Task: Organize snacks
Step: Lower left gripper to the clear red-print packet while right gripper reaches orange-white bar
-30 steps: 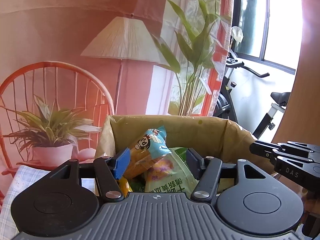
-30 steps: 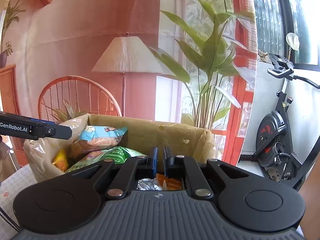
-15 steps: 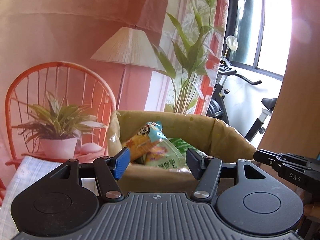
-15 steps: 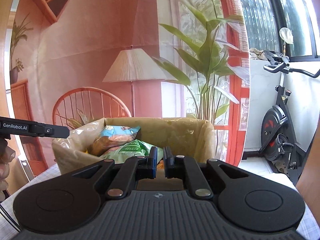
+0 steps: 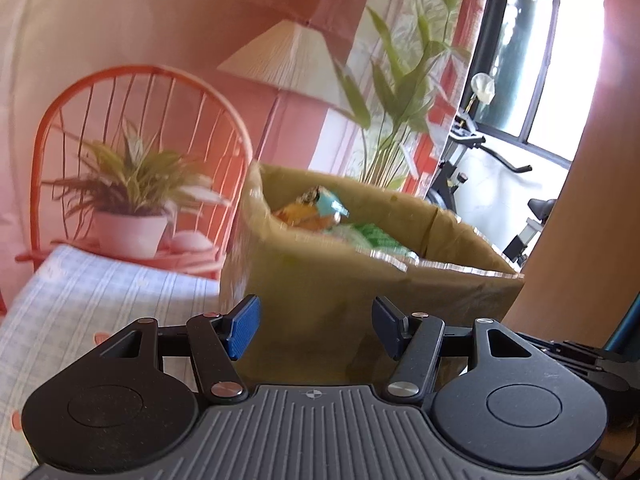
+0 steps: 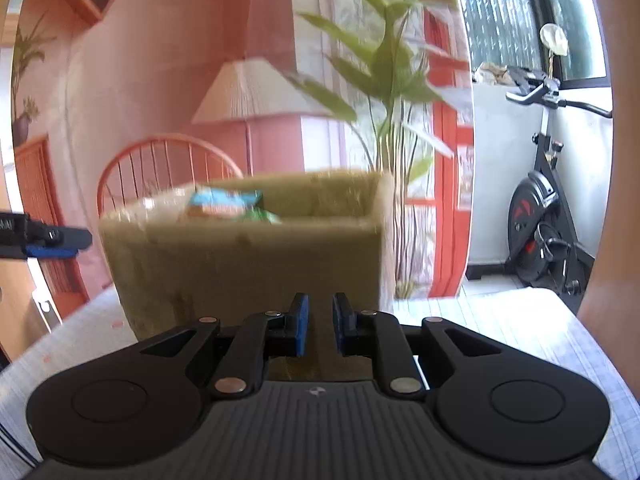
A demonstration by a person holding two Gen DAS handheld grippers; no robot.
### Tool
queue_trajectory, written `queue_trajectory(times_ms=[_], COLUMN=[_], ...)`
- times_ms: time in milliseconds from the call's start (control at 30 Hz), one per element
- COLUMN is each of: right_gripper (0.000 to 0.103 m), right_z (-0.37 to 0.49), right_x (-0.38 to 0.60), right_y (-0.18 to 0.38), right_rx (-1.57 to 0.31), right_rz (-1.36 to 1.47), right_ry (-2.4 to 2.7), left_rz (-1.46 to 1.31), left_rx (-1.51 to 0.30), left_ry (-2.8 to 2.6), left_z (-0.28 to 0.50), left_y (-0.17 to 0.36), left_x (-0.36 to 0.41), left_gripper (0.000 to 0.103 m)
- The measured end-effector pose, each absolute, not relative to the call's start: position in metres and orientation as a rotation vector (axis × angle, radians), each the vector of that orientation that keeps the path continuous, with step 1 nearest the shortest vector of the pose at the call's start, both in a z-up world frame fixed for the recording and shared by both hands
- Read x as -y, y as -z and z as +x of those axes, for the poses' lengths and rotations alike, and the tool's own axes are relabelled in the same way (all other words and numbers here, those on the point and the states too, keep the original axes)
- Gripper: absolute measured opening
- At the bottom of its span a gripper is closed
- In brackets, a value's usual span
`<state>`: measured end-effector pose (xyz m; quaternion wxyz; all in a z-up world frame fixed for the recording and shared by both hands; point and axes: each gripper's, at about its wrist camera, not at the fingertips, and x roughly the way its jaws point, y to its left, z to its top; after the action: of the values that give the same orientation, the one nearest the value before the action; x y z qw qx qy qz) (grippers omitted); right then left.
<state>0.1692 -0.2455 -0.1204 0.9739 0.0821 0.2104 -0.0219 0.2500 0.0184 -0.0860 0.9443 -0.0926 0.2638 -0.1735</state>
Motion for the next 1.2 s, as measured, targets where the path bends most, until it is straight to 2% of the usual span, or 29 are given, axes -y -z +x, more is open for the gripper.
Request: queue_trajectory(times_ms=[67,133,233,467,533,600,667,800,967,1033,1100,1200], right_gripper=[0.016,0.022,0.024,0.036,0.042,0.056,0.062,0.067,0.068,0.071,0.079,0.080], right_z=[0.170,0.171,0.173,0.187,0.191,0.194,0.199,0.212,0.232,0.238,0.241,0.242], right_x=[0.245,0.245,0.244,0.241,0.238,0.233,0.227,0.218,0.210,0.209,0.207,0.205], right_y=[0.130,0.140,0.155,0.197,0.207,0.213,0.218,0.224,0.230,0.233,0.233,0.235], right_rx=[-0.453,-0.485,-0.529,-0.656,-0.682,-0.693,-0.695,-0.711,-0.733,-0.749,-0.761,-0.777], right_rz=[0.159,0.141,0.110,0.004,-0.032,-0.080,-0.139,-0.216,-0.280,-0.272,-0.271,-0.274], right_ry=[0.029,0.012,-0.022,-0.091,-0.121,-0.155,-0.188,-0.264,-0.320,-0.339,-0.357,-0.342], left_rz=[-0.187,-0.185,-0.183,-0.171,-0.170,-0.167,-0.170,-0.177,-0.181,-0.183,-0.186,-0.191], left_rx=[-0.556,-0.575,-0.600,-0.697,-0.726,-0.746,-0.759,-0.773,-0.782,-0.785,-0.789,-0.795], left_ry=[0.353,0.350,0.351,0.348,0.350,0.348,0.348,0.346,0.340,0.337,0.335,0.332], left_z=[0.250,0.251,0.251,0.259,0.261,0.262,0.264,0.266,0.266,0.266,0.266,0.265], left_y=[0.093,0.101,0.112,0.147,0.157,0.165,0.170,0.177,0.181,0.182,0.183,0.184], left_x=[-0.018,-0.017,-0.015,-0.007,-0.006,-0.004,-0.004,-0.004,-0.007,-0.007,-0.007,-0.007], left_gripper=[0.064,0.064,0.064,0.064,0.064,0.064,0.064,0.064,0.064,0.064,0.064,0.064])
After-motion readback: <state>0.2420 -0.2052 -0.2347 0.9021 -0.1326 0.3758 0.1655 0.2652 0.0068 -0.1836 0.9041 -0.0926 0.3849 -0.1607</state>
